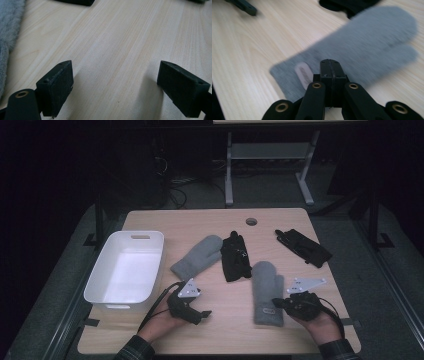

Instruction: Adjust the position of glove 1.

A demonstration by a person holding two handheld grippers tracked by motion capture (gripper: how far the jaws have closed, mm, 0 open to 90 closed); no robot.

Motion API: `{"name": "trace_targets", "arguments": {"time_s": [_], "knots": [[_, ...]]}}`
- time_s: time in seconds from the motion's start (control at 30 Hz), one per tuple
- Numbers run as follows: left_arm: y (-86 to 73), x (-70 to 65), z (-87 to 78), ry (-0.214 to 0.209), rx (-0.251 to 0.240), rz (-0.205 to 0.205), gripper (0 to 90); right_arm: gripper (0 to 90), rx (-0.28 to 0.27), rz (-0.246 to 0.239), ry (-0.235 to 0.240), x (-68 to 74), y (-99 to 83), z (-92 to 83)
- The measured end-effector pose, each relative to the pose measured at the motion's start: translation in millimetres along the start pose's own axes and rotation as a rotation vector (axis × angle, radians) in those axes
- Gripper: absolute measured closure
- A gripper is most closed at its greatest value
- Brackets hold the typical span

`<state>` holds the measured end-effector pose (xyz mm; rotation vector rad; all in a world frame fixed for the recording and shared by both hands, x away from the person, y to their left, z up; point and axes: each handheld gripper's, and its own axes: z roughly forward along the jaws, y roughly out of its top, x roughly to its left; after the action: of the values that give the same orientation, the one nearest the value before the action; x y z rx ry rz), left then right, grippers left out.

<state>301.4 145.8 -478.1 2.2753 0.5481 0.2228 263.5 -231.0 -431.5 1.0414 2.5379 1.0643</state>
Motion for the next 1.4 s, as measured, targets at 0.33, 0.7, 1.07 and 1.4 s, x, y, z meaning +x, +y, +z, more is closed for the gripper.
{"name": "trace_targets", "arguments": {"time_s": [0.33, 0.7, 1.07, 1.4], "knots": [[-0.1, -0.1, -0.3, -0.001, 0.004, -0.001, 12.6, 90.0, 0.058, 0.050, -0.033, -14.8, -30.8, -7.5], [-0.2, -0.3, -0.2, -0.002, 0.003, -0.003, 12.6, 90.0, 0.096, 0.004, 0.024, -0.3, -28.8, 2.0], [-0.2, -0.6, 0.0, -0.001, -0.001, -0.007, 12.6, 90.0, 0.095, -0.057, 0.080, 15.7, -17.6, 13.6], [-0.2, -0.6, 0.0, -0.002, -0.001, -0.007, 12.6, 90.0, 0.089, -0.103, 0.130, 28.6, 1.5, 31.7]]}}
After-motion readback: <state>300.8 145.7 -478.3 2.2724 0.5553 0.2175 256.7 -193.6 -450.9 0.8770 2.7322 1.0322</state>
